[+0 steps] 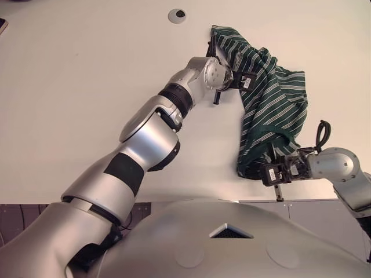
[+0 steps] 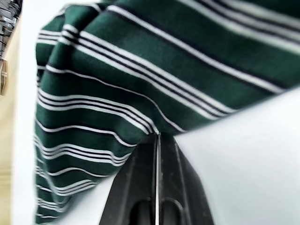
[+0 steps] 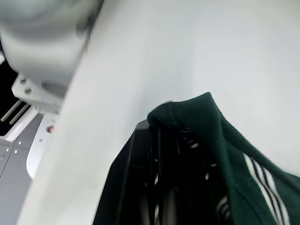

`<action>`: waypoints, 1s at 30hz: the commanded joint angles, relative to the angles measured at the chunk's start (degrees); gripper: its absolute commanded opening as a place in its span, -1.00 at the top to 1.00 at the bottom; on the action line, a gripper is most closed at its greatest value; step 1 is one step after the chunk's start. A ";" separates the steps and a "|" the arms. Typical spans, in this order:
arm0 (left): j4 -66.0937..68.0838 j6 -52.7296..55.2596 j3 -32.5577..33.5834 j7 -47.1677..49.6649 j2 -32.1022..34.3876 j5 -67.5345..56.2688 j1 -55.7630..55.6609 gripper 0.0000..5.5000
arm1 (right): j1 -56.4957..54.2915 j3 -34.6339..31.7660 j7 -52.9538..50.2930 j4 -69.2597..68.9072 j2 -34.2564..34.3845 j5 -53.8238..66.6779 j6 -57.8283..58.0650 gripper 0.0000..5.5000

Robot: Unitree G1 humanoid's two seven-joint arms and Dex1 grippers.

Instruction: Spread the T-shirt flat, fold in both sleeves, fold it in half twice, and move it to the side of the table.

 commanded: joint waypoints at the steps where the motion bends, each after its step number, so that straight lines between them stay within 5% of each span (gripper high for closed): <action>1: 3.90 4.82 -0.96 -7.46 2.08 2.16 3.01 1.00 | -1.19 1.19 0.69 -0.10 -0.19 -0.13 0.44 1.00; 14: -6.66 -6.99 2.93 -24.28 30.54 -1.88 12.20 1.00 | -10.24 -1.73 -7.28 5.21 7.69 0.93 0.83 1.00; 21: -16.72 -10.04 13.88 -23.73 20.27 -18.29 14.26 1.00 | -8.43 -0.13 -4.86 3.63 5.79 1.76 0.62 1.00; 30: -18.27 -7.38 9.59 -25.45 2.27 -19.01 12.07 1.00 | -5.35 -0.25 -1.51 2.33 4.05 1.10 0.21 1.00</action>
